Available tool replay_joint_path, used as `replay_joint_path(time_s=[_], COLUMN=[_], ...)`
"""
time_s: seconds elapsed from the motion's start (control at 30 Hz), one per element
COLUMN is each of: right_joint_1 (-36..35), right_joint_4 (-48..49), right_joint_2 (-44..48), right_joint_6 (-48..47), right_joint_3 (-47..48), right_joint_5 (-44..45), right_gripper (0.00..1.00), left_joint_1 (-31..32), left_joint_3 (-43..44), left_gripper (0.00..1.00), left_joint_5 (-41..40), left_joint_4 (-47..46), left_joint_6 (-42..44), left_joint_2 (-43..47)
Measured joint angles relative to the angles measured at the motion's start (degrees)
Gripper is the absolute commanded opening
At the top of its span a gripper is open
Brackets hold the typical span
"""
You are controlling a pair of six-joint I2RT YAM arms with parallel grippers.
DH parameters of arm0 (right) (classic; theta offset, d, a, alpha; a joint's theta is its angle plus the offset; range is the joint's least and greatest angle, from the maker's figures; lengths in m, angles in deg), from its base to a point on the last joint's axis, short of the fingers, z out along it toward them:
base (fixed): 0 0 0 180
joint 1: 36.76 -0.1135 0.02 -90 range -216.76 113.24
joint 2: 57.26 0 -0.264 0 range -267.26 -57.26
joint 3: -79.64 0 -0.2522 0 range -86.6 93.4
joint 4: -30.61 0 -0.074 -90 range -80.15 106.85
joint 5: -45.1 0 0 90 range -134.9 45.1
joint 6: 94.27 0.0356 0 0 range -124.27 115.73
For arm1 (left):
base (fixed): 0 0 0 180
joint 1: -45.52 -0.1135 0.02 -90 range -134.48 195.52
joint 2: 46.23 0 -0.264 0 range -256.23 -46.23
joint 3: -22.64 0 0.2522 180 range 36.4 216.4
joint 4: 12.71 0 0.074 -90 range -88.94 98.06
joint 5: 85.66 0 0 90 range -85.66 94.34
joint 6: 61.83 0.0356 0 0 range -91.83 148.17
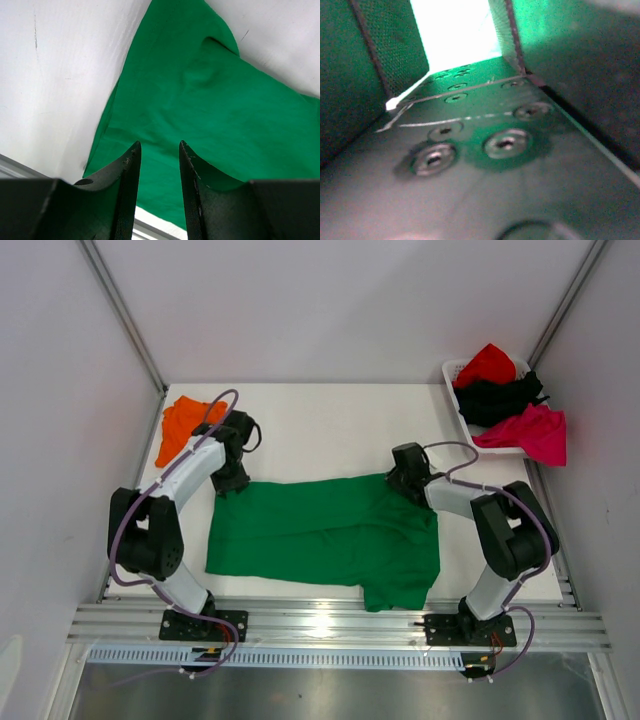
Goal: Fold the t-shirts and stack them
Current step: Fold the tshirt
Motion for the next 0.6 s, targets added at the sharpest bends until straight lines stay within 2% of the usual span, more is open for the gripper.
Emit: replay_joint_path(time_s=[0.4,0.6], right_joint_1=[4.2,4.1], right_joint_4=[-7.0,-10.6], right_joint_2=[-2.7,-2.1], right_joint_6=[0.8,1.5], right_joint_3=[9.4,10.0], right_joint_5=[0.5,0.4], right_gripper=[0.41,0.41], left_joint_1=[0.0,0.0], left_joint_3=[0.1,0.5], left_gripper=[0.40,0.40], left_joint_5=[0.0,0.0], left_joint_4=[1.6,2.3], left_joint_6=[0.8,0.8], left_joint_2=[2.6,4.1])
